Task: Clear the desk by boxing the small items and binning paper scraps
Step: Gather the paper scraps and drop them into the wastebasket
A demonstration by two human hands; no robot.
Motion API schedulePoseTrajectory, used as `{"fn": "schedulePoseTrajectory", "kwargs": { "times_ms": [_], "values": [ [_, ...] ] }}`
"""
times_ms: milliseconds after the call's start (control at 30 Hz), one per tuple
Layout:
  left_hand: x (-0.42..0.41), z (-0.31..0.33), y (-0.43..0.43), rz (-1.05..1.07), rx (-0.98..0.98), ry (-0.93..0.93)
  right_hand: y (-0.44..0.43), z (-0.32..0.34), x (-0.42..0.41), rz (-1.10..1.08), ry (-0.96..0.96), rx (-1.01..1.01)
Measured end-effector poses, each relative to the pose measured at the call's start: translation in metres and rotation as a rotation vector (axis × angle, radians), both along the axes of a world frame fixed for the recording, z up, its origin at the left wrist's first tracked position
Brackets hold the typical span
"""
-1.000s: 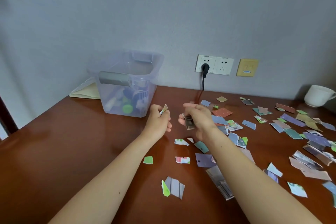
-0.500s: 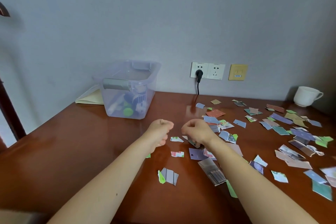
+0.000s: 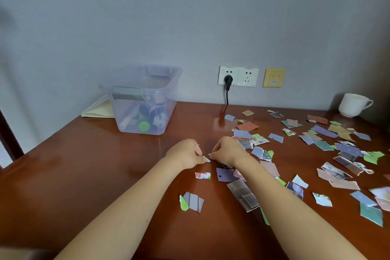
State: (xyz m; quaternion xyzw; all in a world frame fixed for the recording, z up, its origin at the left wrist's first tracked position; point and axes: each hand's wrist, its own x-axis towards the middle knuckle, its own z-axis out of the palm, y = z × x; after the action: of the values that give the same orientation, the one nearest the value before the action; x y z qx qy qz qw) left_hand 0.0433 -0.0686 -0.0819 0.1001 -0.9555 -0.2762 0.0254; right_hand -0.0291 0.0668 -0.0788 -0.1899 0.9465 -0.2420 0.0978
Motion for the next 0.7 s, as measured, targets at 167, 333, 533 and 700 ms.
{"fn": "schedulePoseTrajectory", "kwargs": {
  "times_ms": [167,333,533,700],
  "values": [
    [-0.005,-0.001,-0.002,-0.009,-0.002,-0.046,-0.001,-0.003,-0.003,-0.001,-0.003,0.004],
    [-0.003,-0.002,0.0,0.0,-0.005,-0.014,-0.004,-0.004,0.001,0.016,0.068,0.044],
    [-0.001,-0.001,0.001,0.007,-0.013,-0.024,-0.005,-0.005,0.008,0.027,0.108,-0.04],
    [0.006,0.0,-0.001,0.021,0.099,0.028,-0.003,0.008,0.019,0.011,0.077,-0.31]
  ]
}}
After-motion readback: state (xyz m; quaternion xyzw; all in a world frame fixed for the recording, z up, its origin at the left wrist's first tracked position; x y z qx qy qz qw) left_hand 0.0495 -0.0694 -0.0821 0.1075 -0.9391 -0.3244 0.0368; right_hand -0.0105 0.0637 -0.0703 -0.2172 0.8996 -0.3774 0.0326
